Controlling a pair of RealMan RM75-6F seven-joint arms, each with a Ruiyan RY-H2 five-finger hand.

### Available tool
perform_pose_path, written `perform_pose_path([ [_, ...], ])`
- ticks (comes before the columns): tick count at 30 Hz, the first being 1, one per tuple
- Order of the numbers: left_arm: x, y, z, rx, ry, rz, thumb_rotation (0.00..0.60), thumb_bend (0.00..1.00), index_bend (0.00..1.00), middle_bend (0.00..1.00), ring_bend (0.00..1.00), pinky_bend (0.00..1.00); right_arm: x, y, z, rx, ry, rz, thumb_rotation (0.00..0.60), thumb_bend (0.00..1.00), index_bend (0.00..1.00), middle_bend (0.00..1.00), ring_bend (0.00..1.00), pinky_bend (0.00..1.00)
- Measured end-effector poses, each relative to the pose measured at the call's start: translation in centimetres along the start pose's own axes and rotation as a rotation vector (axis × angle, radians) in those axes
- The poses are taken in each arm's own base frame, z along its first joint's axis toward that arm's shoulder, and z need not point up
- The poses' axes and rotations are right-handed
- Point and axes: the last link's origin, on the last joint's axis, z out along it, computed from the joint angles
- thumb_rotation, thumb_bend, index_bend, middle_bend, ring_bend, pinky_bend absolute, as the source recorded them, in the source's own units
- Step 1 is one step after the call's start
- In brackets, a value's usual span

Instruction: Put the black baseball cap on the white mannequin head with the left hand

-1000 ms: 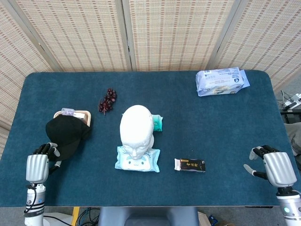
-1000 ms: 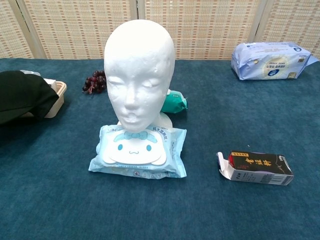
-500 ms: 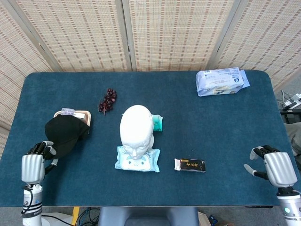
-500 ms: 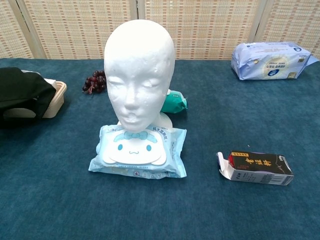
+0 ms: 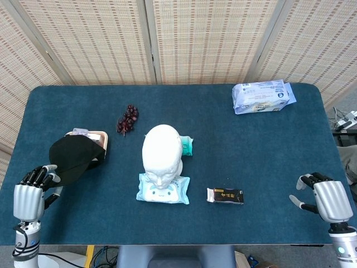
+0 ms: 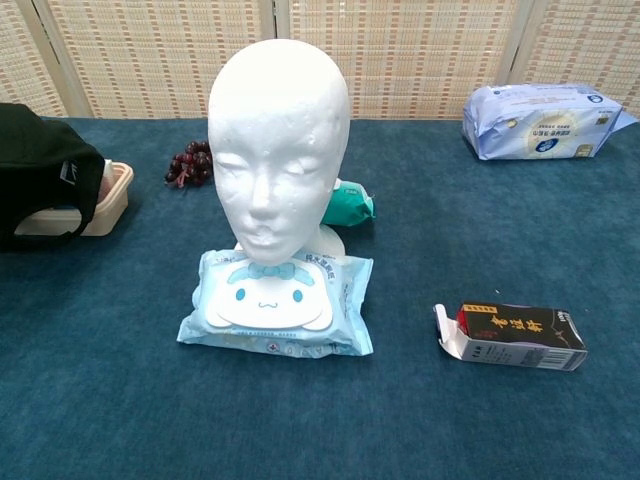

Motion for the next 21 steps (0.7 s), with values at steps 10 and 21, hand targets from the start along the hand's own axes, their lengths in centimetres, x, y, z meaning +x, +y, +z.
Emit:
perform_pose_path([
  [10,2.4,-0.8,1.5,-0.127,0.096,0.072,0.600,0.44,0.62,0.40,0.36,0.53,0.0,-0.1,0.0,0.003,-0.002,-0.002,0.600,0.16,0.60,0.60,0.46,0.59],
  [21,5.0,0.0,4.3,-0.207,0.235,0.062,0.600,0.44,0.62,0.40,0.36,0.53,0.0,0.0,0.0,0.003,0.000,0.004,0.600,0.15,0.60,0.60,0.46,0.59],
])
